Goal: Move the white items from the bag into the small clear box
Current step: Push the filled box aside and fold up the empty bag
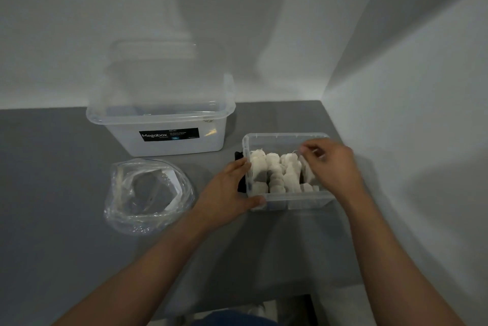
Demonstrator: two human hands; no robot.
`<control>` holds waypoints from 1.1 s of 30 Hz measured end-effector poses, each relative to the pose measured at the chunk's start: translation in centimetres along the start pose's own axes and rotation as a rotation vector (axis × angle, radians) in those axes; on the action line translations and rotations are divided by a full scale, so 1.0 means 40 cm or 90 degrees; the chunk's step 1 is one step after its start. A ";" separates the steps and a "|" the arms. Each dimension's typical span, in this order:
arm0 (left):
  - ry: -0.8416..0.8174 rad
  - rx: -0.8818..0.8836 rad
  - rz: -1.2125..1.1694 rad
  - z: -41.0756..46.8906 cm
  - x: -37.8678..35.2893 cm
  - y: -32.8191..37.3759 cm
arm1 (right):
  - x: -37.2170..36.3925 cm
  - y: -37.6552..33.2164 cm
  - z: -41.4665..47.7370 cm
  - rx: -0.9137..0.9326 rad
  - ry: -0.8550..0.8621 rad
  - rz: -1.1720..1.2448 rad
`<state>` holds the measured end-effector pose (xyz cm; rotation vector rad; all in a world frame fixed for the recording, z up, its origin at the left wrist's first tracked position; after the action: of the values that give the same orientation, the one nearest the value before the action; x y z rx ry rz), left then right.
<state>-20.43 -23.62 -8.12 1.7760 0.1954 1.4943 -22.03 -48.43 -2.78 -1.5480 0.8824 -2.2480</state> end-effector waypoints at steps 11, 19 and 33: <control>0.073 0.069 -0.137 -0.072 -0.048 0.007 | 0.030 0.242 -0.168 -0.149 -0.213 0.049; 0.106 0.112 -0.178 -0.048 -0.078 0.000 | -0.003 0.273 -0.153 -0.112 -0.201 0.128; 0.166 0.150 -0.168 0.265 -0.042 -0.041 | -0.098 0.256 0.211 -0.083 -0.215 0.124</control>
<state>-10.93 -28.37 -10.39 1.6503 0.7353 1.5521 -13.96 -57.08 -9.99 -1.7459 1.0411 -1.7593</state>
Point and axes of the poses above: each hand's wrist, its own z-axis towards the middle knuckle, its own x-axis out of the back of the hand, y = z × x, the point moved 6 cm from there along z, towards the middle knuckle, and after that the axes turned 3 degrees about y, right-handed, at the moved point
